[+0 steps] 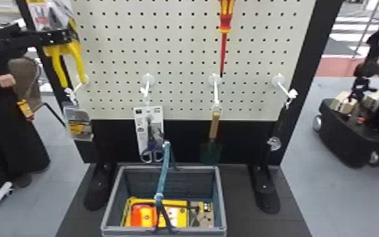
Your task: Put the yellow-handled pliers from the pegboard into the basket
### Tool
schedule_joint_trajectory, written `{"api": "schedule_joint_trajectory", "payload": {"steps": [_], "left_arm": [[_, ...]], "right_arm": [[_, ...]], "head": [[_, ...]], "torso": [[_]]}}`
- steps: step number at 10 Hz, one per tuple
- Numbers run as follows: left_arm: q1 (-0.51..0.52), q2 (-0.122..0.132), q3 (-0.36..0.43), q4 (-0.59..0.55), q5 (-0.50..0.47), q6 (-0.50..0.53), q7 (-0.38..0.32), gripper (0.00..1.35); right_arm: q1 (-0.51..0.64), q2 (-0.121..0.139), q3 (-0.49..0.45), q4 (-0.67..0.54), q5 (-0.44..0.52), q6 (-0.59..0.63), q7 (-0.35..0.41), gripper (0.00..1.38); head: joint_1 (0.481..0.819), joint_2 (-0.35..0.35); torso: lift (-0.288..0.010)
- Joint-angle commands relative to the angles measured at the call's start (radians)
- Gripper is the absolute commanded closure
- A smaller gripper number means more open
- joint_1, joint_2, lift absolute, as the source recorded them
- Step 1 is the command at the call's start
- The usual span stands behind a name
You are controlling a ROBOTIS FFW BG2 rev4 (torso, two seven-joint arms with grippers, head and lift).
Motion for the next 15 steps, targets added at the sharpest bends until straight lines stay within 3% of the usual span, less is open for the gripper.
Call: {"api": "schedule_joint_trajectory", "payload": {"steps": [1, 7, 10, 12, 15], "left_arm": [[0.005, 0.000, 0.005, -0.003, 0.000, 0.001, 0.000, 1.21], [0.089, 0.011, 0.061, -0.175, 0.044, 0.039, 0.012, 1.21], [0.229, 0.005, 0.139, -0.305, 0.081, 0.056, 0.029, 1.21], [0.377, -0.037, 0.209, -0.364, 0.081, 0.056, 0.046, 1.21], [0.570, -0.141, 0.259, -0.371, 0.075, -0.002, 0.075, 1.21]], "right_arm": [[0.000, 0.002, 0.000, -0.002, 0.000, 0.000, 0.000, 0.12], [0.015, 0.002, 0.000, -0.002, -0.003, 0.003, 0.000, 0.12], [0.019, 0.002, 0.000, -0.009, -0.003, 0.006, 0.000, 0.12], [0.019, 0.002, 0.000, -0.012, -0.003, 0.006, 0.000, 0.12], [0.024, 0.002, 0.000, -0.009, -0.003, 0.008, 0.000, 0.12]], "head": [[0.549, 0.000], [0.549, 0.000], [0.549, 0.000], [0.549, 0.000], [0.549, 0.000]], "torso": [[-0.100], [-0.100], [-0.100], [-0.100], [-0.100]]}}
